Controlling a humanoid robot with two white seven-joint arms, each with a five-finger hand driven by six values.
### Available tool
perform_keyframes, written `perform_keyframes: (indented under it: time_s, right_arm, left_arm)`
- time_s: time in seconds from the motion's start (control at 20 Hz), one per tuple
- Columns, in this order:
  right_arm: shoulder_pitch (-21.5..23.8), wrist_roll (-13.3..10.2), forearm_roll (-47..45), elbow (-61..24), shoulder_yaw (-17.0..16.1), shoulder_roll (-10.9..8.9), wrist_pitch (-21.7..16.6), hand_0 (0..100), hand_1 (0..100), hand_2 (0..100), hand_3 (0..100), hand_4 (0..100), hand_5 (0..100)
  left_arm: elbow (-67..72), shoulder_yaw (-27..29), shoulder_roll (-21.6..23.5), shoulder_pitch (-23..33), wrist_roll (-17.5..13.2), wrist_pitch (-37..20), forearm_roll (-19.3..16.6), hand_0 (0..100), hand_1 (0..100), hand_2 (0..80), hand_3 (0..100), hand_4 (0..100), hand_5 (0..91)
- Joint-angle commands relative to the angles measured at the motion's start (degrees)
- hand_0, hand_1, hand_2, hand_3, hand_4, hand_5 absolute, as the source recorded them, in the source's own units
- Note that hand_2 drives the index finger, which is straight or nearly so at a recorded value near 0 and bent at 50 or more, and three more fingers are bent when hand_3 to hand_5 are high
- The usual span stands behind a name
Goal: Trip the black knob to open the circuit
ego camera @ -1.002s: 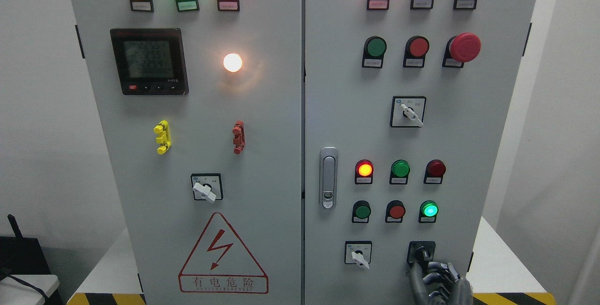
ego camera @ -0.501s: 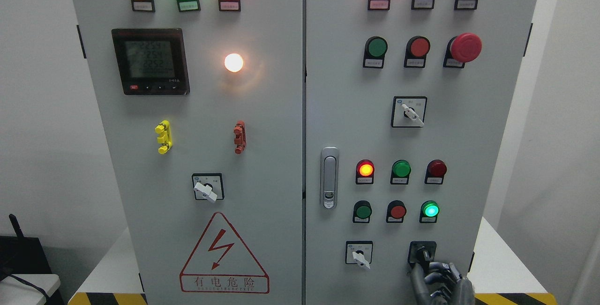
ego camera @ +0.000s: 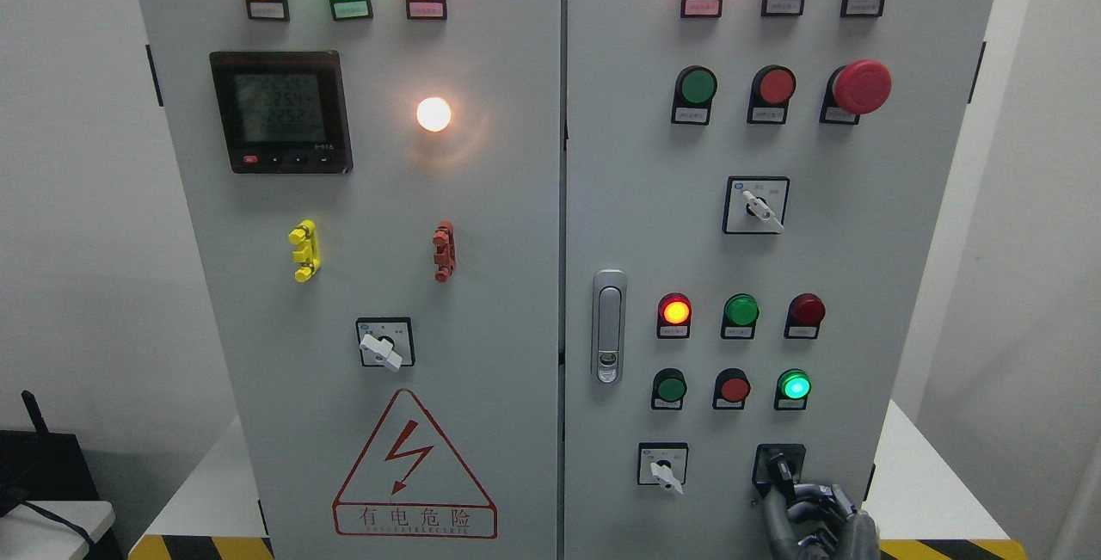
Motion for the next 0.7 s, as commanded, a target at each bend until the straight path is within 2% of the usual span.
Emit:
perform_keyframes:
  time_s: [0.0,0.2,0.35,0.45,0.65]
  right_arm:
    - [0.1,0.0,-0.1,0.0,0.7,-0.17,-0.2,43,83,46,77,73,79]
    - [0.1,0.2,-0.1,0.0,0.7,-0.08,-0.2,38,83,46,78,73,79]
    - [0.2,0.2,-0.1,-0.1,0.7,-0.17,-0.3,31,83,47,78,74,79]
    - [0.2,0.3,-0.1,0.0,0.7,-0.17,-0.3,23,82,47,79,75,78]
    - [0.5,0.3,-0.1,-0.1,0.8,-0.17,-1.0,18,83,47,79,75,78]
  left_arm:
    - [0.0,0.0,0.0,-0.4,0.0,0.0,-1.8,12,39,0.0,0,0,0.0]
    - [0.0,0.0,0.0,-0.4,0.0,0.0,-1.8,12,39,0.0,0,0,0.0]
    - [0.0,0.0,0.0,-0.4,0.0,0.0,-1.9,12,39,0.0,0,0,0.0]
    - [0.0,0.0,0.0,-0.4,0.0,0.0,-1.8,12,39,0.0,0,0,0.0]
    - [0.0,0.0,0.0,-0.4,0.0,0.0,-1.9,12,39,0.0,0,0,0.0]
